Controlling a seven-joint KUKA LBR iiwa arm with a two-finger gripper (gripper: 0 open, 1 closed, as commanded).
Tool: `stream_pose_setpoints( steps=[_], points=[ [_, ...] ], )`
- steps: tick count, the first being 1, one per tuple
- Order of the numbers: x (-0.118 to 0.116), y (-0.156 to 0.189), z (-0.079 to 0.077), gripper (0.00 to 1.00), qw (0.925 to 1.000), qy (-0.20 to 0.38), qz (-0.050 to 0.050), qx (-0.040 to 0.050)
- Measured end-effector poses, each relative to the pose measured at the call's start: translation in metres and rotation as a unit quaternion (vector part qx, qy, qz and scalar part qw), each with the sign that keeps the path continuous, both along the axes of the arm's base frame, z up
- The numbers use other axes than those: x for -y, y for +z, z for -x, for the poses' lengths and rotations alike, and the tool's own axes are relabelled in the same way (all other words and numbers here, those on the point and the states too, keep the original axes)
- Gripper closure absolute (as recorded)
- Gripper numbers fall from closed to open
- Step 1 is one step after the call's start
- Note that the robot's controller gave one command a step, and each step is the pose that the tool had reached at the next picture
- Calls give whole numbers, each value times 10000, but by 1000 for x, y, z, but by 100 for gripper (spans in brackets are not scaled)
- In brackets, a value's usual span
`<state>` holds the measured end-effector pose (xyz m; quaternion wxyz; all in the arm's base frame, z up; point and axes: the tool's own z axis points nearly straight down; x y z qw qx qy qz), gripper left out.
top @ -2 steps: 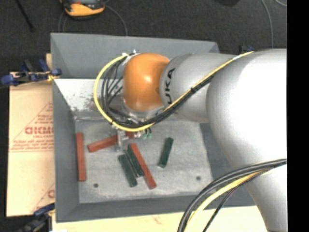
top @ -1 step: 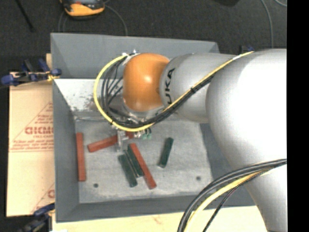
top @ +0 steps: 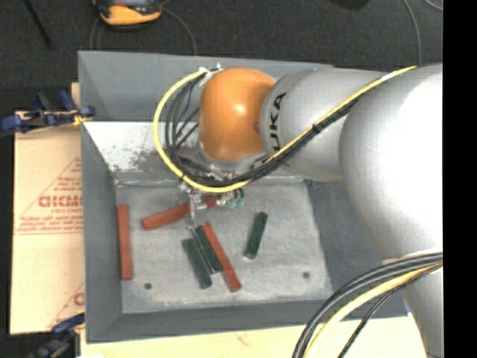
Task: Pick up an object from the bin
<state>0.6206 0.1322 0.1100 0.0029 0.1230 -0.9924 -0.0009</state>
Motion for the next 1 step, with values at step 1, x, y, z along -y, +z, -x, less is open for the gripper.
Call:
stream_pose_setpoints(
  steps=[1],
  points=[
    [-31, 111, 7, 100, 10000, 38, -4, 49]
  ],
)
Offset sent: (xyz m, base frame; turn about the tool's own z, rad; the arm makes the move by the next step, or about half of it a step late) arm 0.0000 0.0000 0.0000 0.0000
